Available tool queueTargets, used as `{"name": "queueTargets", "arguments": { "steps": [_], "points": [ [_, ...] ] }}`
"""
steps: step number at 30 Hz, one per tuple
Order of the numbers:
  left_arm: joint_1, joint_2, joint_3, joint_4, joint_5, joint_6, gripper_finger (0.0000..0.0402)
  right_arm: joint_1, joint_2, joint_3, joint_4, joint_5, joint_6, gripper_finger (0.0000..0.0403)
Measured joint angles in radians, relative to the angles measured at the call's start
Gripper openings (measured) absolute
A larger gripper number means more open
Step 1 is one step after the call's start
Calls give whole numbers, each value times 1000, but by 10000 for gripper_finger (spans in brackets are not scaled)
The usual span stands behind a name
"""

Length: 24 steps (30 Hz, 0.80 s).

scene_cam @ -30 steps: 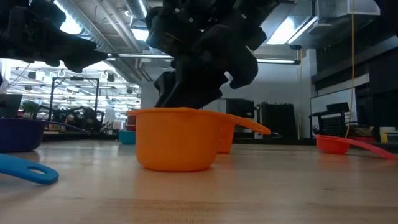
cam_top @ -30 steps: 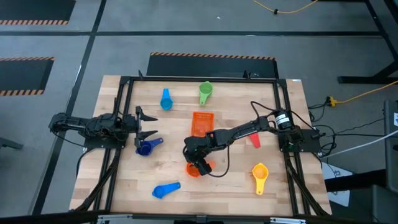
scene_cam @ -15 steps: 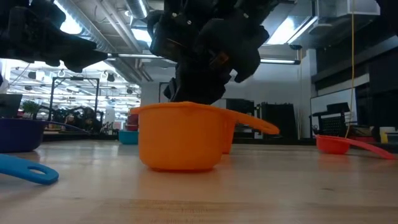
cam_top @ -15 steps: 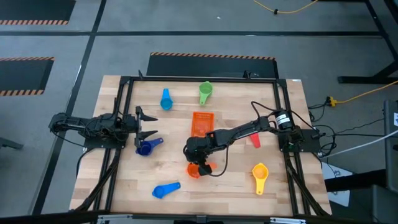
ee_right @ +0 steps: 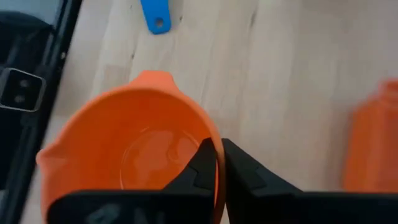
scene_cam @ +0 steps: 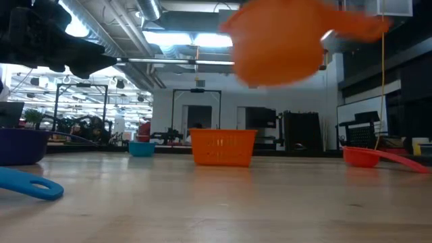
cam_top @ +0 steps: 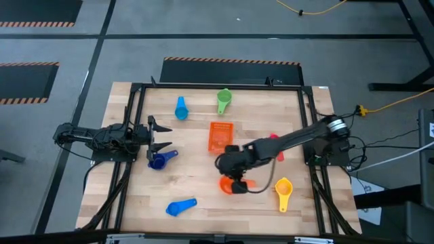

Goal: Nest measuring cups in basket
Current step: Move the orange measuring cup to the center

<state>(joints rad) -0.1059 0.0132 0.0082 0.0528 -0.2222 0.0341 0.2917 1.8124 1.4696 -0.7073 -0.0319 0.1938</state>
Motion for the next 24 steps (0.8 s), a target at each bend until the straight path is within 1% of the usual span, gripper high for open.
{"name": "queueTargets", "arguments": {
  "steps": [6,9,12,16,19,21,24],
  "points": [
    [0,0,0,0,0,0,255,59,-151,-25,-174,208,266,15],
    [0,0,0,0,0,0,255,82,-222,-79,-235,330,426,15],
    [0,0,0,0,0,0,255,86,-304,-165,-278,443,577,15],
    [0,0,0,0,0,0,255,47,-426,-308,-273,572,750,15],
    [0,0,0,0,0,0,255,-8,-504,-426,-224,676,857,15],
    [0,0,0,0,0,0,255,-50,-544,-503,-161,711,897,15],
    [0,0,0,0,0,0,255,-112,-575,-614,-14,713,900,15]
  ]
}}
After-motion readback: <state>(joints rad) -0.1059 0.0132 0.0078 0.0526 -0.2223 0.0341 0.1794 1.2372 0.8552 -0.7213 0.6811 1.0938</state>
